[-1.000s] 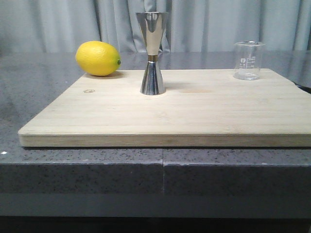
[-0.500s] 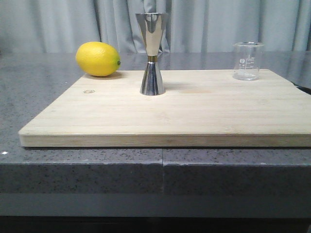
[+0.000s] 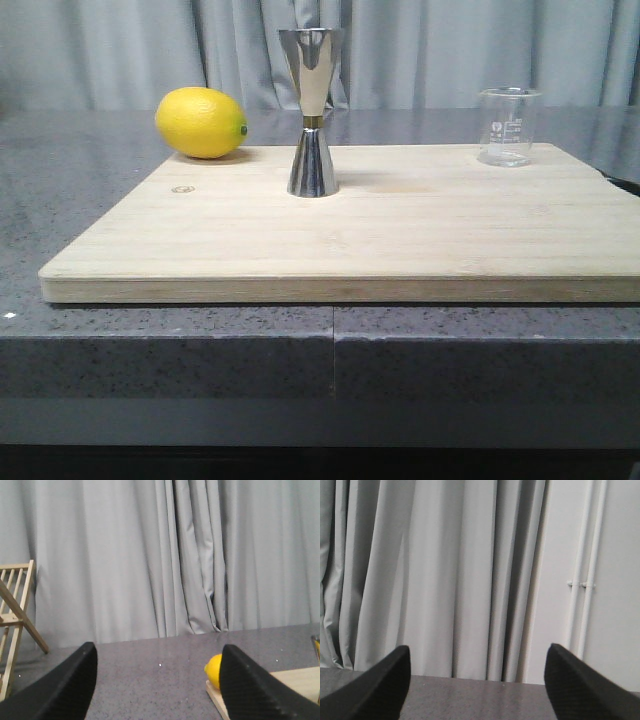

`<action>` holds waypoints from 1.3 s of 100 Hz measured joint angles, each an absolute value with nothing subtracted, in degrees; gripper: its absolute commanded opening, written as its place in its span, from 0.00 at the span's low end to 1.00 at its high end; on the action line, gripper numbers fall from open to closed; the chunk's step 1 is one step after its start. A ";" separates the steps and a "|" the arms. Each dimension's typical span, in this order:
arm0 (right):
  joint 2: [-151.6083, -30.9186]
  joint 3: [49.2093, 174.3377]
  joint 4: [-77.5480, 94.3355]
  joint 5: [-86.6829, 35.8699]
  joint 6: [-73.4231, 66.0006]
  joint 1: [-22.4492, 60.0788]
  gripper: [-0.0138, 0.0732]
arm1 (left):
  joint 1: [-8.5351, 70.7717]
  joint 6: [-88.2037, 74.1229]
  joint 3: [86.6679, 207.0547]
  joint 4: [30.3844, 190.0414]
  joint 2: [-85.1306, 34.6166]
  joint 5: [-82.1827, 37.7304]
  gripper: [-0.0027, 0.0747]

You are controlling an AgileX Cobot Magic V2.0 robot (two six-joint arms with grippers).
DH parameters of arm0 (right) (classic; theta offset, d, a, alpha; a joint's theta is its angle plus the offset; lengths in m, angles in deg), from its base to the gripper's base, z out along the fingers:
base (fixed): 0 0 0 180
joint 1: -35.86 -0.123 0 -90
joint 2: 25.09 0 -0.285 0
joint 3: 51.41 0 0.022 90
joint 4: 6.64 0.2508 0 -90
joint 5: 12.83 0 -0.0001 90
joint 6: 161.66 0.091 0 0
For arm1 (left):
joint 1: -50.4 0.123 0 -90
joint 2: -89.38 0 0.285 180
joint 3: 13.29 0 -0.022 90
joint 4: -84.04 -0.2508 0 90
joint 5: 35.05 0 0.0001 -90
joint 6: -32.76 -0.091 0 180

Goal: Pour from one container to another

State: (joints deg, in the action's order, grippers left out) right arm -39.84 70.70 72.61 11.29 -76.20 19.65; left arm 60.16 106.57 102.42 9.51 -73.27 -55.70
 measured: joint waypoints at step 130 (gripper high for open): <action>-32.26 57.99 77.25 7.84 -76.35 19.65 0.08 | 60.16 110.61 94.00 10.34 -74.69 -56.99 0.01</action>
State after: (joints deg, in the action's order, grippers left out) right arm -32.26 57.99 77.25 7.84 -76.35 19.65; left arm 60.16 110.61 94.00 10.34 -74.69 -56.99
